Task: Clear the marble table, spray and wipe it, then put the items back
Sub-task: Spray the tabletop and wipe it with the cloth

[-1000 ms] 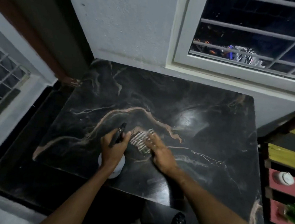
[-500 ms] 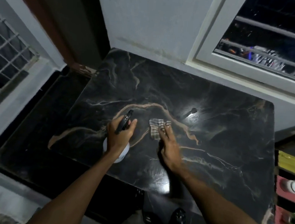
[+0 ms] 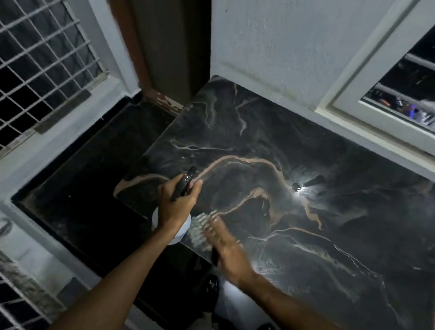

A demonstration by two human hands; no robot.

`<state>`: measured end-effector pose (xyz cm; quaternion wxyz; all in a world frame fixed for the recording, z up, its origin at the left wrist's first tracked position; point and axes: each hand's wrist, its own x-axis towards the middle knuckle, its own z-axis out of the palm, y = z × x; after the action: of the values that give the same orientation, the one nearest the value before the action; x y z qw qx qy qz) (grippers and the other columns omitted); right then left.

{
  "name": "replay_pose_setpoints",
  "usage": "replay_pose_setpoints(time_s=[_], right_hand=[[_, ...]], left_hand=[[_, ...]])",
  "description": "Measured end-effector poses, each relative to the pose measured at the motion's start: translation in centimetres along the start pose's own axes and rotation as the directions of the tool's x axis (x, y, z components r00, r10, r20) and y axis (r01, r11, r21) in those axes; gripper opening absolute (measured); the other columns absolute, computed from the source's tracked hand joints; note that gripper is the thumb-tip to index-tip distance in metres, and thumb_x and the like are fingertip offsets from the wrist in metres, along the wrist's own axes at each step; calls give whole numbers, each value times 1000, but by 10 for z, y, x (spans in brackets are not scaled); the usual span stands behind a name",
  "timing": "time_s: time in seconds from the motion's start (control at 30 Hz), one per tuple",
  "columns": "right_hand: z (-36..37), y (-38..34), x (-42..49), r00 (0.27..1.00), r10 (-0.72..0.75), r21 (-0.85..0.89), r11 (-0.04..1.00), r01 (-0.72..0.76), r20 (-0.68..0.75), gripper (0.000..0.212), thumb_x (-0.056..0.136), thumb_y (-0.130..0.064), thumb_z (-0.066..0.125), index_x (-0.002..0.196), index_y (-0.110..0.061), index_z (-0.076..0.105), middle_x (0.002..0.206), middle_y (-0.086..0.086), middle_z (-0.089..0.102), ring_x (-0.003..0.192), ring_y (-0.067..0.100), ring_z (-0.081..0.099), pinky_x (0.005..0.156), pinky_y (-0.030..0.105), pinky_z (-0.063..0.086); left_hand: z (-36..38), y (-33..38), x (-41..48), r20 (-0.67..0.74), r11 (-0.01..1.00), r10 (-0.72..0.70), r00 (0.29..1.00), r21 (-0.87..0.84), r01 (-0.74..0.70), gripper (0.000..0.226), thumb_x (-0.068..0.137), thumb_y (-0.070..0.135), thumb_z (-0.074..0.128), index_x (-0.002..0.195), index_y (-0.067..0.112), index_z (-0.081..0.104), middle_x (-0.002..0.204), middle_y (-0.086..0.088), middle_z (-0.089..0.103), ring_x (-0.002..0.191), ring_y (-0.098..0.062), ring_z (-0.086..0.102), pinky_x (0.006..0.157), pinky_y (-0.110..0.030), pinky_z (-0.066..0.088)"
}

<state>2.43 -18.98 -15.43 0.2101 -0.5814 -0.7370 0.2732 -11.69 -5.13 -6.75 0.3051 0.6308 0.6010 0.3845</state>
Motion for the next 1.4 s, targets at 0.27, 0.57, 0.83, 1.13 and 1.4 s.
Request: replay_pose_setpoints(time_s=[0.27, 0.57, 0.83, 1.13, 1.4], right_hand=[[-17, 9, 80, 959, 264, 44, 964, -261, -105, 74, 81, 11, 44, 151, -13, 40, 167, 5, 16, 157, 23, 6, 123, 49, 28], [-18, -2, 177, 943, 299, 53, 954, -294, -144, 76, 81, 12, 46, 152, -13, 36, 168, 6, 12, 157, 24, 4, 126, 46, 22], [-27, 14, 265, 939, 310, 42, 951, -307, -147, 68, 84, 4, 51, 149, -11, 41, 165, 12, 20, 153, 31, 20, 123, 43, 28], [-96, 91, 161, 831, 463, 95, 884, -457, -307, 75, 77, 11, 47, 148, -14, 44, 166, 11, 19, 154, 27, 18, 126, 36, 20], [-154, 150, 43, 823, 451, 46, 884, -465, -345, 63, 81, 5, 46, 143, -6, 50, 158, 15, 34, 151, 31, 26, 127, 36, 18]], left_hand=[[-29, -21, 19, -53, 999, -40, 998, -36, 38, 37, 88, 19, 77, 59, 20, 54, 53, 10, 56, 54, -6, 59, 58, -12, 39], [-44, -37, 53, -118, 1000, -3, 993, 23, 6, 33, 88, 19, 77, 62, 9, 61, 56, 4, 62, 56, -10, 61, 58, -17, 45], [-53, -70, 74, -132, 997, 38, 991, 77, -28, 32, 90, 27, 77, 63, 20, 60, 58, 13, 61, 61, -4, 65, 58, -14, 47], [-16, -36, 68, -50, 991, 124, 991, 50, -121, 33, 87, 17, 78, 62, 9, 60, 56, 7, 59, 61, -7, 63, 58, -14, 46], [66, 18, 30, 108, 988, 146, 983, -71, -139, 31, 86, 13, 79, 61, 14, 60, 56, 5, 62, 56, -14, 61, 59, -29, 50]])
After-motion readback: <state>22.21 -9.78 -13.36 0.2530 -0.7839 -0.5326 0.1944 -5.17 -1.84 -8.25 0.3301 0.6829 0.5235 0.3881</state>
